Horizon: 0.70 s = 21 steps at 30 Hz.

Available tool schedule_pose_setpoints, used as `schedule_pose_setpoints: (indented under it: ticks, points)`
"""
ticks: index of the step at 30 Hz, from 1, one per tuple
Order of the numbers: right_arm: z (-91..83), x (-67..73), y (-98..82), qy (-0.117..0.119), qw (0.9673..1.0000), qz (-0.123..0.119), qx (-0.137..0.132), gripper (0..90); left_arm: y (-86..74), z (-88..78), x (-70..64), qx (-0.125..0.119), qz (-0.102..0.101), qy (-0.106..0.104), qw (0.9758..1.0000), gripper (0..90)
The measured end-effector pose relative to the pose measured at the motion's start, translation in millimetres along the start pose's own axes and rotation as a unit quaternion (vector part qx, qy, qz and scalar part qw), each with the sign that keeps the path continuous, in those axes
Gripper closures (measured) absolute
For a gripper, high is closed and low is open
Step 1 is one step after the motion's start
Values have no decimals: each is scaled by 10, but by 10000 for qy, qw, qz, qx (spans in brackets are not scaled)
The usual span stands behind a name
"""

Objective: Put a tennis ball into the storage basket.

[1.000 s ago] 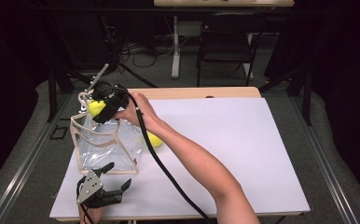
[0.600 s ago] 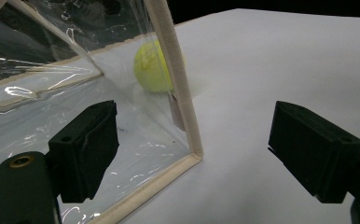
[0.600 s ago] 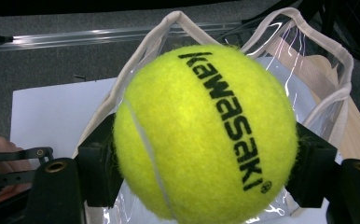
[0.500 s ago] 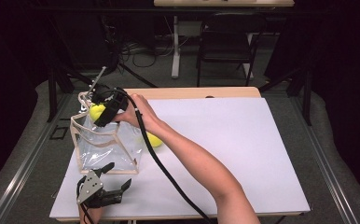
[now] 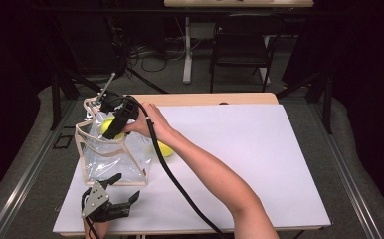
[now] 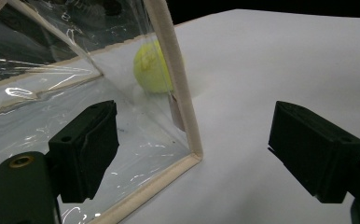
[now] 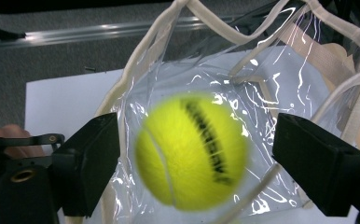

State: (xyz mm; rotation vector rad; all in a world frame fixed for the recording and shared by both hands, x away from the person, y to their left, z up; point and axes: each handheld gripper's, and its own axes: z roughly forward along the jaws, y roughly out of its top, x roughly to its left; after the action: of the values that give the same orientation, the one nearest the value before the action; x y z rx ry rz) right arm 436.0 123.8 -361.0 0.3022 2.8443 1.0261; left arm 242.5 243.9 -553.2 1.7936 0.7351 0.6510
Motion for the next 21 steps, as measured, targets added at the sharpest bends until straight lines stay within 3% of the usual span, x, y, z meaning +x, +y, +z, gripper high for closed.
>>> schedule_pose_setpoints:
  ticks: [5,16,21]
  points:
    - [-191,-12,-108,42,9991,108,-411,6,-4,7,-3,23,-4,2,10000,158]
    - [-526,-55,-460,22,9950,221,-973,0,-3,24,-18,37,-1,-2,10000,158]
    - [-604,-55,-627,4,9944,229,-1027,0,-9,14,-18,40,-6,-5,10000,158]
